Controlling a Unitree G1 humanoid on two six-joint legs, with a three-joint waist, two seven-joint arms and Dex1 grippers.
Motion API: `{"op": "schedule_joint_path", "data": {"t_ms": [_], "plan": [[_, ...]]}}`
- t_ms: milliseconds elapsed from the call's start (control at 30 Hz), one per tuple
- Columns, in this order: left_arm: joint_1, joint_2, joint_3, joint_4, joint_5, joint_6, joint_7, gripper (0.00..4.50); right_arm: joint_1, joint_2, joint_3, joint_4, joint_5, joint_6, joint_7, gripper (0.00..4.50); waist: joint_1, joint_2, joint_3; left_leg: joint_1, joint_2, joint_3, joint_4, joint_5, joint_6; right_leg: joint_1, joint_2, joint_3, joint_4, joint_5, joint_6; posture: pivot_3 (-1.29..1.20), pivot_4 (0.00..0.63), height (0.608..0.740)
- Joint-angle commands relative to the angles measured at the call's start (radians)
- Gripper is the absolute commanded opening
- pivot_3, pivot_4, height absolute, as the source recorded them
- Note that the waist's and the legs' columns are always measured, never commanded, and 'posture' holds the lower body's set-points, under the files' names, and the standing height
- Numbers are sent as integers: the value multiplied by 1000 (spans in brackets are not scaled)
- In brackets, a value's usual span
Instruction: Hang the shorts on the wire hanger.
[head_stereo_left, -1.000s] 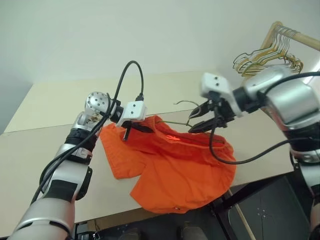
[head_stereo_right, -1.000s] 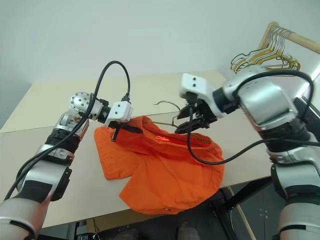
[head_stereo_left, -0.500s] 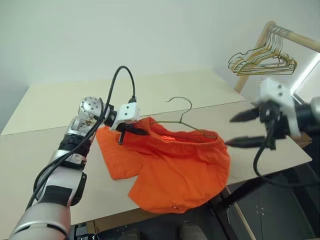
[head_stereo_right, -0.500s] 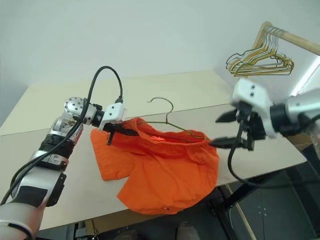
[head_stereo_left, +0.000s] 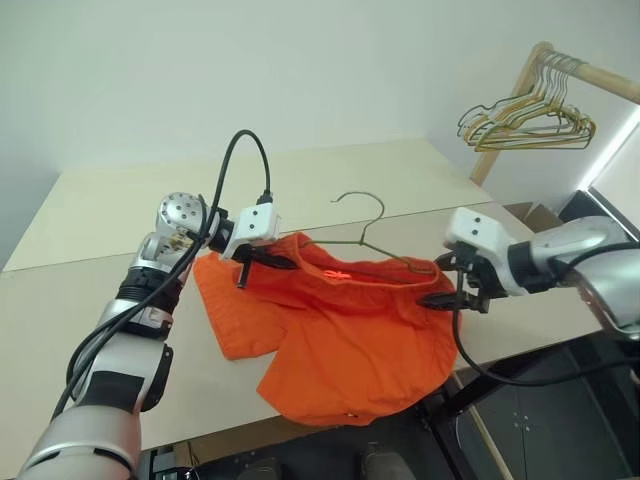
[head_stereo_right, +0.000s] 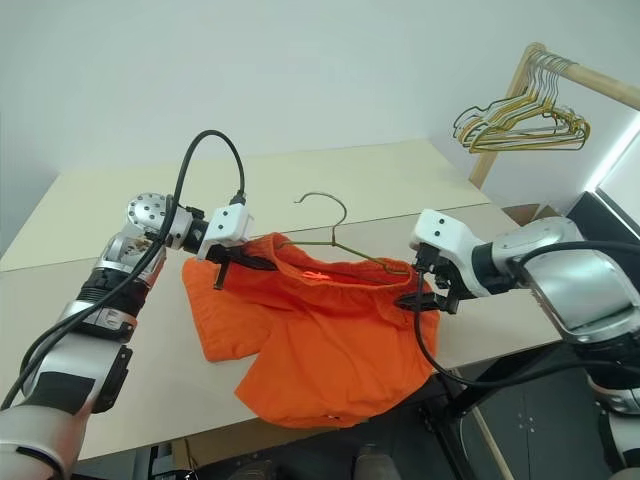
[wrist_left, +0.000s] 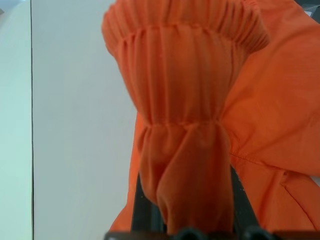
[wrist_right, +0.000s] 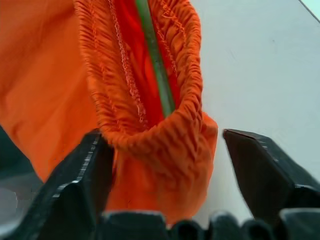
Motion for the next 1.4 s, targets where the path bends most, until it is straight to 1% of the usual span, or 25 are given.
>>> {"op": "schedule_joint_path", "data": {"t_ms": [33, 267, 467, 700, 767, 800, 967, 1000, 1200, 1233, 1267, 1300, 1400], "plan": [[-20, 9, 23, -35, -17, -1, 9, 0, -57, 1, -3, 5, 0, -35, 42, 2445, 0, 0, 0, 0, 0, 0, 0, 0, 0, 0, 0, 0, 0, 0, 0, -119, 0, 740], [-17, 10, 20, -38, -17, -9, 6, 0, -90, -2, 44, 27, -12, -72, 118, 42, 0, 0, 0, 0, 0, 0, 0, 0, 0, 0, 0, 0, 0, 0, 0, -116, 0, 740], [-23, -2, 15, -32, -16, -28, 0, 0, -103, -13, 81, 21, -30, -91, 180, 25, 0, 0, 0, 0, 0, 0, 0, 0, 0, 0, 0, 0, 0, 0, 0, -122, 0, 740], [-33, -7, 26, -14, -19, -39, 14, 0, -102, -5, 60, 28, -37, -53, 164, 25, 0, 0, 0, 0, 0, 0, 0, 0, 0, 0, 0, 0, 0, 0, 0, -123, 0, 740], [-38, -8, 34, -12, -31, -20, 11, 562, -95, -9, 48, 26, -28, -41, 159, 25, 0, 0, 0, 0, 0, 0, 0, 0, 0, 0, 0, 0, 0, 0, 0, -122, 0, 740], [-39, -7, 39, -15, -44, -11, -2, 719, -88, -12, 38, 22, -20, -33, 157, 25, 0, 0, 0, 0, 0, 0, 0, 0, 0, 0, 0, 0, 0, 0, 0, -121, 0, 740], [-50, -10, 69, -21, -88, 21, -11, 2205, -47, -36, -12, -3, 15, 11, 139, 25, 2, 0, 0, 0, 0, 0, 0, 0, 0, 0, 0, 0, 0, 0, 0, -122, 0, 740], [-53, -9, 73, -18, -93, 27, -9, 2565, -38, -41, -20, -7, 20, 16, 134, 25, 2, 0, 0, 0, 0, 0, 0, 0, 0, 0, 0, 0, 0, 0, 0, -122, 0, 740], [-50, 24, 146, -72, -164, 109, 10, 4493, 73, -69, -170, -69, 99, 137, 51, 25, 2, 0, 0, 0, 0, 0, 0, 0, 0, 0, 0, 0, 0, 0, 0, -119, 0, 740], [-46, 26, 153, -85, -171, 121, 13, 4493, 86, -71, -187, -80, 109, 148, 40, 25, 2, 0, 0, 0, 0, 0, 0, 0, 0, 0, 0, 0, 0, 0, 0, -120, 0, 740], [-34, 31, 174, -113, -192, 145, 26, 4493, 121, -68, -233, -101, 128, 185, 15, 25, 2, 0, 0, 0, 0, 0, 0, 0, 0, 0, 0, 0, 0, 0, 0, -123, 0, 740], [-12, 30, 210, -164, -218, 183, 79, 4493, 178, -57, -307, -137, 147, 242, -20, 25, 2, 0, 0, 0, 0, 0, 0, 0, 0, 0, 0, 0, 0, 0, 0, -129, 0, 740], [46, 19, 284, -314, -286, 306, 205, 4493, 306, -23, -478, -233, 195, 369, -100, 25, 8, 0, 0, 1, 1, -1, 0, 0, 0, 1, 0, 1, 1, 0, 1, -149, 0, 740]]}}
